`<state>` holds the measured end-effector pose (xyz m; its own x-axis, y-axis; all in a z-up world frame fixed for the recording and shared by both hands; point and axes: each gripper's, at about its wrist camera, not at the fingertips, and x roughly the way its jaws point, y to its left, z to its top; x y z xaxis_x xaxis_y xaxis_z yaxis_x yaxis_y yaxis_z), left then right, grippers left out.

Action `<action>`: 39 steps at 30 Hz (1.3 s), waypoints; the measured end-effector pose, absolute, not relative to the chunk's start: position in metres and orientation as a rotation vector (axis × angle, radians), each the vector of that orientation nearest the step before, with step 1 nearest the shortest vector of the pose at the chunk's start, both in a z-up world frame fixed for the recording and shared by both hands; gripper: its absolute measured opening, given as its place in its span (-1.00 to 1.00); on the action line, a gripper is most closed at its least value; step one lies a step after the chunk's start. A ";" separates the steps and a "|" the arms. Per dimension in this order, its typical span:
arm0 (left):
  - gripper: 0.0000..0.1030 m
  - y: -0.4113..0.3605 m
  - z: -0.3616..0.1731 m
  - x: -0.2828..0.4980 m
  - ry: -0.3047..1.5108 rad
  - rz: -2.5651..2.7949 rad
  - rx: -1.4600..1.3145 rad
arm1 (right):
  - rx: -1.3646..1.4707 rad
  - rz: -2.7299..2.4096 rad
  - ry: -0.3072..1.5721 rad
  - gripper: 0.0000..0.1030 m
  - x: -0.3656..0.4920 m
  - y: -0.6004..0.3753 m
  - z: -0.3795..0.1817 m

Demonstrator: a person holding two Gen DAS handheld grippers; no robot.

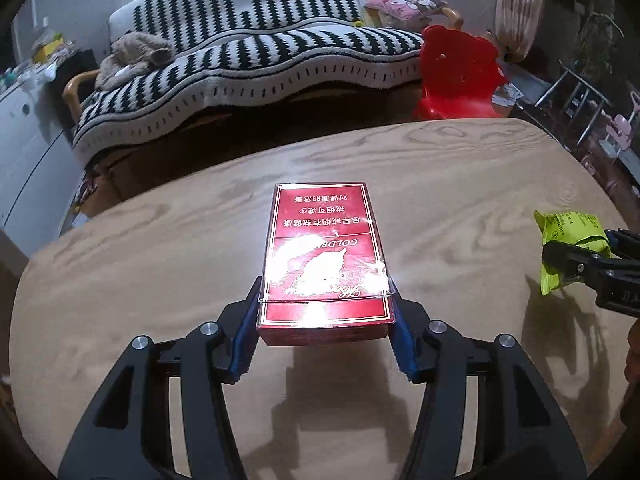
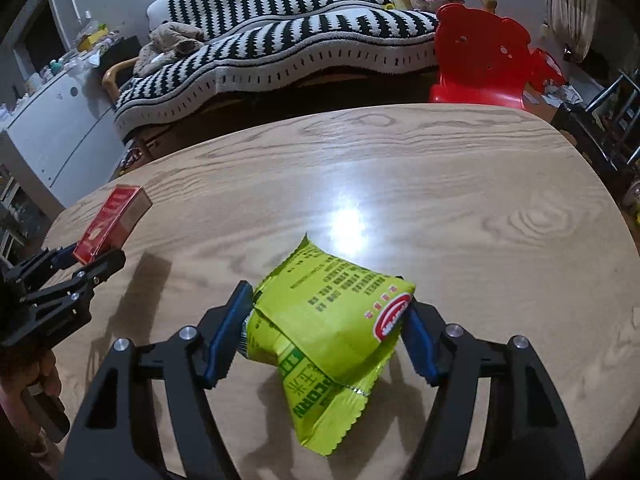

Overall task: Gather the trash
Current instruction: 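Carry red box and popcorn bag to the bin and open both tools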

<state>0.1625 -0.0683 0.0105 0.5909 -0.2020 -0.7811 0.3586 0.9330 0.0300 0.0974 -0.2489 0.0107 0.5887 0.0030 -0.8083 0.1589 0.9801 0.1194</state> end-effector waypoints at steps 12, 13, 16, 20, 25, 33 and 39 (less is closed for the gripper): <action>0.06 -0.054 0.052 0.042 0.851 -0.315 0.156 | 0.156 -0.107 0.892 0.33 -0.018 -0.239 0.052; 0.06 -0.057 0.056 0.031 0.845 -0.325 0.157 | 0.157 -0.113 0.885 0.33 -0.027 -0.241 0.056; 0.06 -0.072 0.063 0.005 0.825 -0.358 0.167 | 0.173 -0.139 0.856 0.33 -0.060 -0.247 0.071; 0.06 -0.095 0.069 -0.024 0.806 -0.410 0.174 | 0.175 -0.176 0.829 0.33 -0.103 -0.259 0.084; 0.06 -0.136 0.068 -0.059 0.794 -0.491 0.195 | 0.195 -0.238 0.820 0.33 -0.155 -0.286 0.085; 0.07 -0.205 0.044 -0.107 0.817 -0.613 0.240 | 0.248 -0.355 0.830 0.33 -0.228 -0.351 0.067; 0.07 -0.252 0.020 -0.138 0.859 -0.695 0.271 | 0.315 -0.414 0.836 0.33 -0.276 -0.399 0.048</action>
